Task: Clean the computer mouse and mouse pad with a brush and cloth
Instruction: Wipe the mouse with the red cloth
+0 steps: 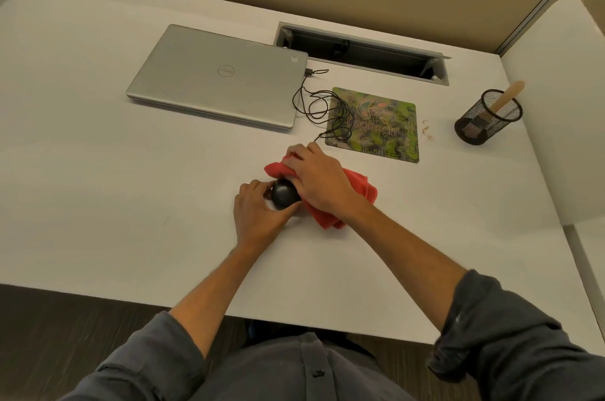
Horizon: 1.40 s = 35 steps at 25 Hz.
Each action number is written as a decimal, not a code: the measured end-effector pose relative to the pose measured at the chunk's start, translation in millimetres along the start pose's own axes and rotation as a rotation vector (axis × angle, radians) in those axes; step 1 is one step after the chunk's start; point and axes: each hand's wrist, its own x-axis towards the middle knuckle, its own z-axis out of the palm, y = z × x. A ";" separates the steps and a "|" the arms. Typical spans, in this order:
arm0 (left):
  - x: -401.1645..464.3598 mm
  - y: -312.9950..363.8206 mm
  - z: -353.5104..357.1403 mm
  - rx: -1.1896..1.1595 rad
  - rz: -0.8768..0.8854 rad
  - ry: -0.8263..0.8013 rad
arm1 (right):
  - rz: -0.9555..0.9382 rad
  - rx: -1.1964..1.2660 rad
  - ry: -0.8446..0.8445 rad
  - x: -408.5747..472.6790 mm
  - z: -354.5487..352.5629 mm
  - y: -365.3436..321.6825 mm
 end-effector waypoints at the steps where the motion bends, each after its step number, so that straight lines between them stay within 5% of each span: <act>1: 0.1 -0.4 0.4 0.007 -0.004 -0.001 | -0.009 -0.013 -0.025 -6.4 0.8 -2.9; 11: -1.7 -2.1 0.7 0.051 0.014 0.005 | -0.188 0.097 -0.044 -48.7 -0.1 -10.8; 18: -3.8 -2.6 -1.7 0.063 0.071 -0.015 | 0.029 0.392 -0.058 -56.0 -11.6 -7.5; 22: -2.0 -4.0 -3.1 0.095 0.095 -0.101 | 0.188 0.188 0.166 -46.2 -17.0 -5.1; 27: 0.8 -7.1 -3.3 -0.015 0.102 -0.070 | 0.100 -0.050 -0.024 -36.6 -3.7 -24.4; 35: -1.1 -10.3 -1.6 -0.042 0.101 -0.060 | 0.014 -0.083 -0.088 -56.4 -8.9 -21.1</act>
